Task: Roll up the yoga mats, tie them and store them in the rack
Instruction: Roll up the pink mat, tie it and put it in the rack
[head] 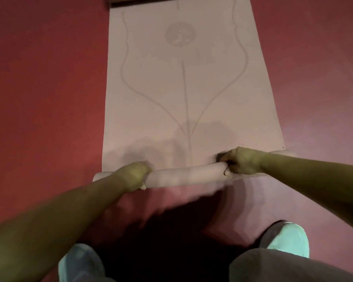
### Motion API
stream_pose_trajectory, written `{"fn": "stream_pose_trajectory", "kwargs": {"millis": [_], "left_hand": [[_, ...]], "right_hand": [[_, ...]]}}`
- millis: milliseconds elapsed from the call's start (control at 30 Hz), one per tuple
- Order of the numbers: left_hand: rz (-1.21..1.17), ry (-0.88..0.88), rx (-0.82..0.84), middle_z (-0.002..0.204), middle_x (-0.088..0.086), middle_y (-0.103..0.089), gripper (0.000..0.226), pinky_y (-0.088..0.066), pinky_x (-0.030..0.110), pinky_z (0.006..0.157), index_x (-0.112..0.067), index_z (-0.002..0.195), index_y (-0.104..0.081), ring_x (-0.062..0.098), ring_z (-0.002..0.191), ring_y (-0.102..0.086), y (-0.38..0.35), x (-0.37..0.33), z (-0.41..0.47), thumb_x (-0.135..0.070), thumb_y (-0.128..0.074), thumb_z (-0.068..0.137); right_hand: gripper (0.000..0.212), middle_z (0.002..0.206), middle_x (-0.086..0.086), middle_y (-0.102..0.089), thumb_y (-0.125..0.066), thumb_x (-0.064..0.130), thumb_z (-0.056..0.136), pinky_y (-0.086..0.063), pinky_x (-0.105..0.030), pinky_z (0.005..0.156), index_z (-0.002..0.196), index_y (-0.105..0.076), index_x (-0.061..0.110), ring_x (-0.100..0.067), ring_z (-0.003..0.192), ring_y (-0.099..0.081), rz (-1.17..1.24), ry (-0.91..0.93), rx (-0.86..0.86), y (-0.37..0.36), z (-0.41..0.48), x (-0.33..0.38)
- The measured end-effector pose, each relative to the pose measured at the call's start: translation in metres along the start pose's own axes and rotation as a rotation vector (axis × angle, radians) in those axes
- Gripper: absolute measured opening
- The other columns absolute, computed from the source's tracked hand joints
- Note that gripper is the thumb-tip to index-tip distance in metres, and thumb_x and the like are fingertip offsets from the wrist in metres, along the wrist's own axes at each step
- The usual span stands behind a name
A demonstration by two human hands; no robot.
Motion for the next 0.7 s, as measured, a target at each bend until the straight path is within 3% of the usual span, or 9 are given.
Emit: {"fn": "stream_pose_trajectory", "kwargs": {"millis": [67, 100, 167, 267, 400, 467, 567, 633, 700], "left_hand": [[0.004, 0.041, -0.080, 0.149, 0.012, -0.040, 0.050, -0.035, 0.031, 0.107, -0.010, 0.139, -0.051, 0.026, 0.133, -0.041, 0.001, 0.004, -0.001, -0.020, -0.063, 0.091], [-0.089, 0.082, -0.121, 0.150, 0.010, -0.039, 0.052, -0.030, 0.031, 0.111, -0.010, 0.141, -0.049, 0.027, 0.138, -0.037, 0.006, 0.002, -0.004, -0.021, -0.063, 0.092], [-0.097, 0.130, -0.140, 0.133, 0.003, -0.054, 0.051, -0.038, 0.029, 0.103, -0.016, 0.133, -0.053, 0.024, 0.124, -0.052, 0.013, 0.004, -0.008, -0.023, -0.068, 0.085], [-0.117, 0.149, -0.218, 0.103, -0.006, -0.066, 0.035, -0.049, 0.035, 0.086, -0.025, 0.122, -0.045, 0.017, 0.095, -0.064, 0.026, 0.001, -0.016, -0.022, -0.058, 0.089], [-0.139, 0.229, -0.469, 0.108, 0.007, -0.057, 0.031, -0.053, 0.044, 0.079, -0.012, 0.122, -0.059, 0.028, 0.097, -0.054, 0.022, -0.009, -0.026, -0.020, -0.058, 0.092], [0.023, 0.275, -0.469, 0.110, 0.010, -0.056, 0.045, -0.053, 0.042, 0.074, -0.009, 0.131, -0.055, 0.030, 0.098, -0.053, 0.017, -0.018, -0.023, -0.008, -0.061, 0.086], [0.030, 0.402, -0.373, 0.113, 0.005, -0.057, 0.036, -0.049, 0.035, 0.077, -0.014, 0.128, -0.053, 0.025, 0.104, -0.055, 0.025, -0.022, -0.020, -0.010, -0.052, 0.093], [0.041, 0.423, -0.372, 0.112, 0.006, -0.058, 0.031, -0.047, 0.036, 0.079, -0.014, 0.124, -0.054, 0.026, 0.104, -0.057, 0.032, -0.020, -0.019, -0.010, -0.051, 0.093], [0.045, 0.386, -0.359, 0.113, 0.008, -0.059, 0.037, -0.047, 0.037, 0.081, -0.013, 0.128, -0.051, 0.028, 0.104, -0.057, 0.033, -0.021, -0.020, -0.009, -0.051, 0.091]], "right_hand": [[0.046, 0.132, -0.003, -0.057, -0.067, 0.028, 0.087, -0.039, -0.030, 0.100, 0.131, -0.059, 0.018, -0.025, 0.122, -0.052, -0.032, 0.022, -0.056, -0.003, 0.001, -0.003], [0.054, 0.135, -0.004, -0.052, -0.068, 0.036, 0.086, -0.037, -0.034, 0.102, 0.136, -0.053, 0.020, -0.027, 0.125, -0.047, -0.116, 0.005, -0.108, -0.003, 0.001, -0.004], [0.066, 0.136, -0.006, -0.043, -0.065, 0.051, 0.084, -0.035, -0.041, 0.098, 0.140, -0.042, 0.024, -0.030, 0.123, -0.043, -0.333, -0.067, -0.227, 0.001, -0.001, -0.003], [0.061, 0.128, -0.009, -0.045, -0.060, 0.047, 0.086, -0.039, -0.039, 0.091, 0.137, -0.041, 0.021, -0.030, 0.115, -0.047, -0.439, -0.065, -0.362, 0.010, -0.002, 0.006], [0.043, 0.111, -0.005, -0.052, -0.056, 0.038, 0.093, -0.036, -0.033, 0.065, 0.132, -0.048, 0.024, -0.031, 0.096, -0.064, -0.354, -0.053, -0.372, 0.017, -0.003, 0.017], [0.037, 0.108, -0.005, -0.056, -0.053, 0.034, 0.095, -0.037, -0.033, 0.065, 0.130, -0.054, 0.024, -0.031, 0.093, -0.065, -0.382, -0.048, -0.373, 0.019, -0.008, 0.025], [0.032, 0.102, -0.012, -0.062, -0.058, 0.028, 0.089, -0.046, -0.036, 0.074, 0.115, -0.065, 0.011, -0.033, 0.091, -0.062, -0.534, -0.035, -0.418, 0.007, -0.017, 0.044], [0.047, 0.089, -0.018, -0.064, -0.069, 0.045, 0.076, -0.047, -0.041, 0.075, 0.096, -0.071, 0.002, -0.034, 0.083, -0.058, -0.651, -0.118, -0.352, -0.010, -0.022, 0.049], [0.060, 0.090, -0.018, -0.064, -0.071, 0.056, 0.072, -0.045, -0.043, 0.077, 0.095, -0.072, 0.000, -0.034, 0.086, -0.055, -0.664, -0.185, -0.278, -0.022, -0.021, 0.044]]}}
Point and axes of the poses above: each hand's wrist, its own z-axis towards the middle knuckle, its own y-axis out of the back of the hand, x = y × z, the point moved 4 cm from there along z, towards the middle knuckle
